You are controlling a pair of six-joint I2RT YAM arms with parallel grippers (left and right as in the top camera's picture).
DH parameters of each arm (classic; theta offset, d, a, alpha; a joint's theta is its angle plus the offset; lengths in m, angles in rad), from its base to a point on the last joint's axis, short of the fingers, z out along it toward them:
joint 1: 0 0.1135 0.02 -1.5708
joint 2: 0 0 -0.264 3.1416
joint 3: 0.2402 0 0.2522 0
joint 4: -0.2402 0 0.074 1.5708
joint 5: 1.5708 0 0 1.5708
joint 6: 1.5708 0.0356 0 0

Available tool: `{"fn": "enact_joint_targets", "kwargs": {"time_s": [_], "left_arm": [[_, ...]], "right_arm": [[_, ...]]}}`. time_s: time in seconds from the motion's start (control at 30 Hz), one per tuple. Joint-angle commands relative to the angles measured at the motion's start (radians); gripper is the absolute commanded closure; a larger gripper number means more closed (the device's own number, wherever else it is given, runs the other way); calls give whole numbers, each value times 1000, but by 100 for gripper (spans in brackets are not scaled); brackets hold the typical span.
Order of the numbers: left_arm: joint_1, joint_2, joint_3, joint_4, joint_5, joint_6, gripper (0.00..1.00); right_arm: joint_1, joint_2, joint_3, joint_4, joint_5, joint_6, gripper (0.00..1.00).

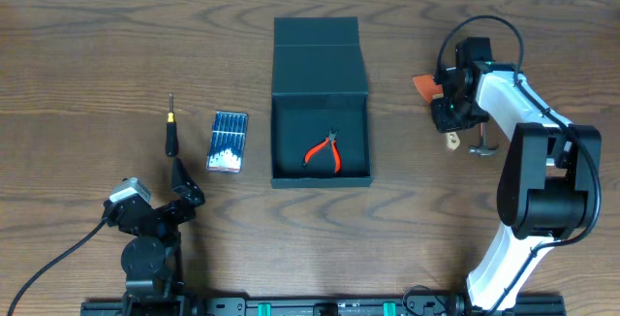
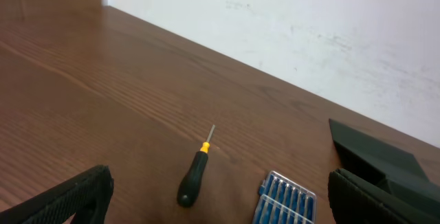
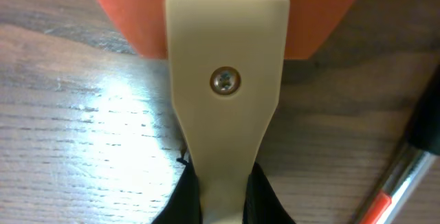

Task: Pack container
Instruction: 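Lower the right gripper and grasp the scraper's wooden handle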

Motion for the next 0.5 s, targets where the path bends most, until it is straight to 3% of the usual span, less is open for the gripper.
{"fn": "enact_joint_targets", "kwargs": {"time_s": [0.0,0.47], "left_arm": [[2,-7,-30,-7,-2,17,2],[2,-7,-30,-7,-2,17,1]], "right_arm": [[-11,28,-28,-3,32,3,99],[-8,27,-25,2,31,13,99]]}}
